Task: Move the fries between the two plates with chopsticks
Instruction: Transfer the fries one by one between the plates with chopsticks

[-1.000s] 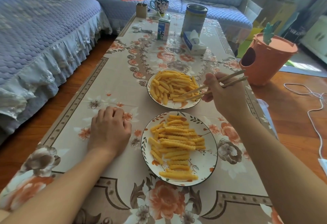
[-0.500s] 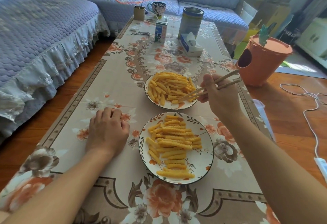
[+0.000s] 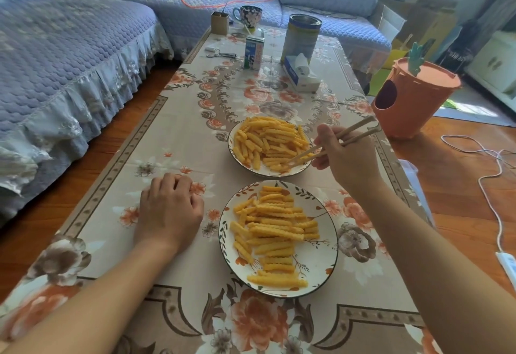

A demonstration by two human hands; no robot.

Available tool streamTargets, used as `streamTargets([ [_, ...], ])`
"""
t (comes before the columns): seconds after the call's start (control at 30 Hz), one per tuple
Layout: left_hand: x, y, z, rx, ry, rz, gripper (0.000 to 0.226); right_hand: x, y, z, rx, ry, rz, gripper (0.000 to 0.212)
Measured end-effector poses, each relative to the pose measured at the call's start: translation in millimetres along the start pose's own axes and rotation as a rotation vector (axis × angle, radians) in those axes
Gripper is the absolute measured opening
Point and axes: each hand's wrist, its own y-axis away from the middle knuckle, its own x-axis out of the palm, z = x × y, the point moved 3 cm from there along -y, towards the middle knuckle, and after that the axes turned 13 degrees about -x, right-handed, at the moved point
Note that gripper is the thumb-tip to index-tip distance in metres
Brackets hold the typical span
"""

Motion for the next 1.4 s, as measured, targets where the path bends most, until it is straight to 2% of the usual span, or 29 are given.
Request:
streamTargets([
  [0.17,0.8,0.0,0.9,-0.002,0.004,-0.001,0.023,-8.6,1.8,9.0,0.033,-0.022,-0.035,0.035],
  [0.33,0.5,0.4,-0.6,-0.005,0.009,-0.004,0.023,-53.5,25.5,48.8,0.030,-0.122,-0.040,0.041],
  [0.53,0.2,0.0,-0.8,-0.011,0.010,-0.008,0.024,-95.9,92.8,58.8,0.078,0.003,-0.040,0.047],
  [0.63,0.3,1.1,-2.0,-0.017,0.006,-0.011,0.025,-93.2,109.6,57.6,0.078,0.024,0.037,0.042],
  [0.77,0.1,1.8,-1.6,-0.017,0.000,-0.016,0.027,-80.2,117.4,55.8,-0.022,0.123,0.133,0.026],
  [0.87,0.5,0.8,-2.1,-0.016,-0.008,-0.017,0.026,-85.8,115.2,54.9,-0.058,0.129,0.131,0.019],
  [1.07,1.7,-0.4,-1.6,-0.020,-0.017,-0.017,0.026,-92.8,115.4,55.2,-0.021,0.051,0.071,0.025],
  [1.27,1.7,-0.6,-2.1,-0.015,-0.018,-0.016,0.026,-77.1,116.7,45.5,0.026,0.021,0.115,0.032],
  [1.4,1.4,-0.4,-2.2,-0.014,-0.013,-0.017,0.025,-79.7,116.3,44.0,0.027,0.013,0.125,0.027],
])
